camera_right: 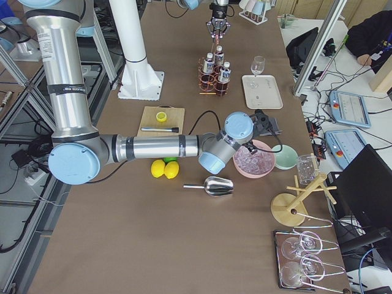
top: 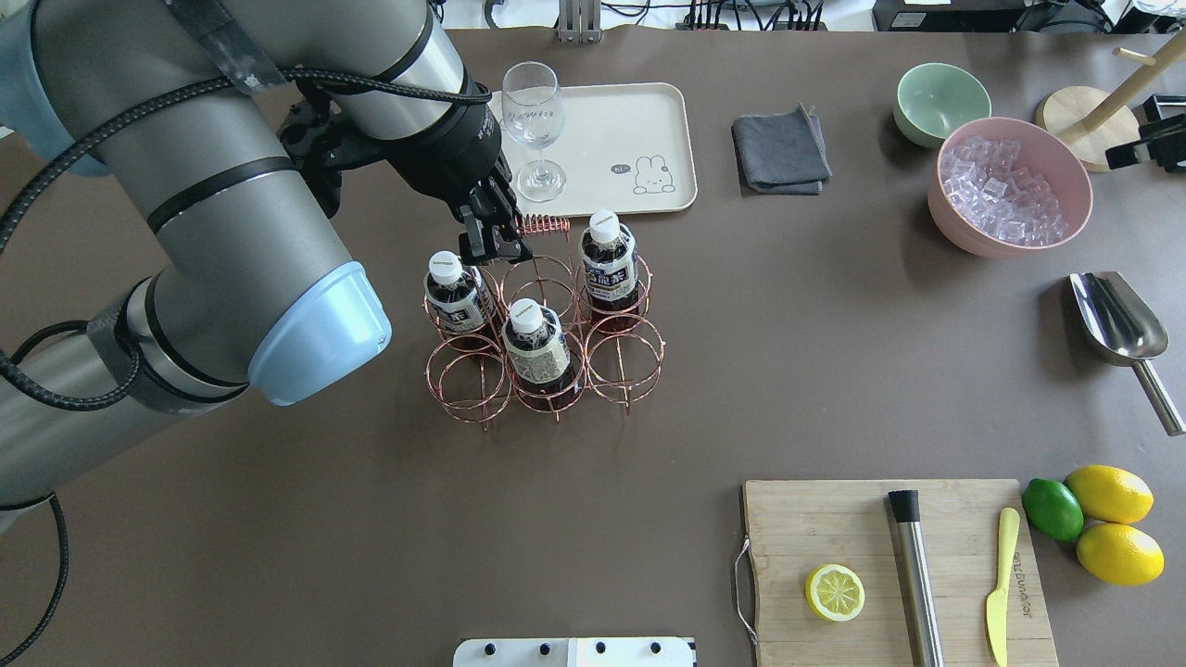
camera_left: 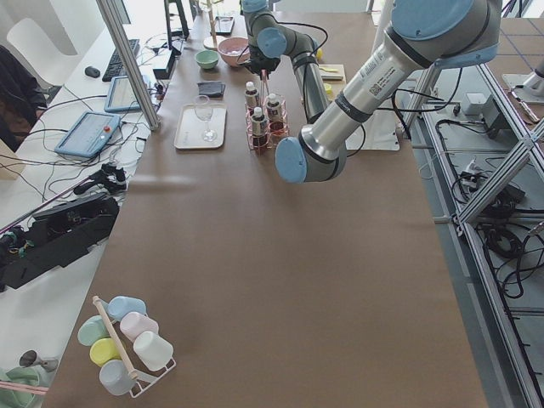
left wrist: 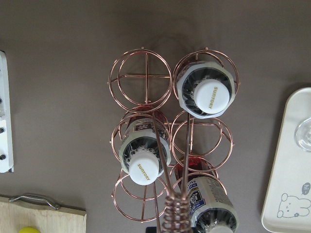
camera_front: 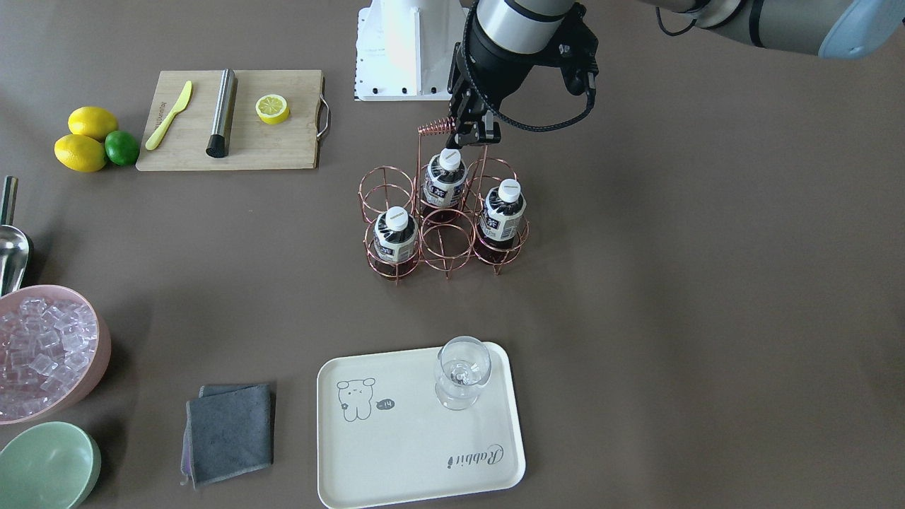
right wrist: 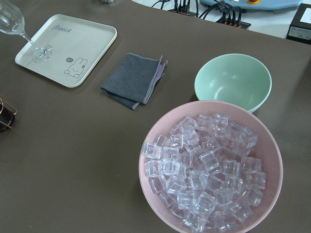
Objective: Take tea from basket to plate
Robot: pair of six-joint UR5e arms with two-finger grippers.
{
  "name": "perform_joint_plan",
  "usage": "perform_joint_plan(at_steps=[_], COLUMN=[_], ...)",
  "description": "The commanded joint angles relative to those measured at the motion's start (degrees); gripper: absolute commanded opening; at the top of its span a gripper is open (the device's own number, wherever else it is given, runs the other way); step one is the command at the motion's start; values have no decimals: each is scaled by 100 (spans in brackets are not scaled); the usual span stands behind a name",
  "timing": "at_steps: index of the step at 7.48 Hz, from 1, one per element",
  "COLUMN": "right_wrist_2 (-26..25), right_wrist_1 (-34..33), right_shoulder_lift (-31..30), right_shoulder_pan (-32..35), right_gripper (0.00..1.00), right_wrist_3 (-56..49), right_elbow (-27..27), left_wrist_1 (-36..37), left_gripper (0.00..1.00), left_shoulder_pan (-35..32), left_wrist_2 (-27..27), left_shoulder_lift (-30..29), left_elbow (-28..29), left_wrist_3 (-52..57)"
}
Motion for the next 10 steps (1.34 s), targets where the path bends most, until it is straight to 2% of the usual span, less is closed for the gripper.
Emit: perform_joint_plan(at_steps=[1, 3, 4, 5, 6, 7, 10], right_wrist_2=[-789, -1790, -2492, -3847, -5088, -5405, -5461], right_wrist_1=[198, 1301, 1847, 2940, 3560, 3618, 3601], right_shoulder_lift=[957, 1031, 1049, 1084, 1101, 1293, 1374], right_shoulder_pan=[-864, -1891, -2453, -3407, -4165, -4286, -4304], right_gripper=[92, 94, 95, 98, 98, 98, 99], right_wrist_3=[620, 2186, 2725, 3635, 3784, 3602, 1744], right_elbow=[-54, -115, -45, -10, -10, 17, 316], left_wrist_1=[-6, -6, -6, -6, -6, -6, 3], left_gripper=[0, 0, 0, 0, 0, 0, 0], left_shoulder_pan=[0, 0, 0, 0, 0, 0, -18], left_wrist_2=[-9, -18, -18, -18, -18, -18, -18], left_shoulder_lift=[53, 80, 80, 80, 71, 80, 80], left_elbow=[-2, -10, -45, -46, -54, -55, -90], left_wrist_3=[0, 0, 0, 0, 0, 0, 0])
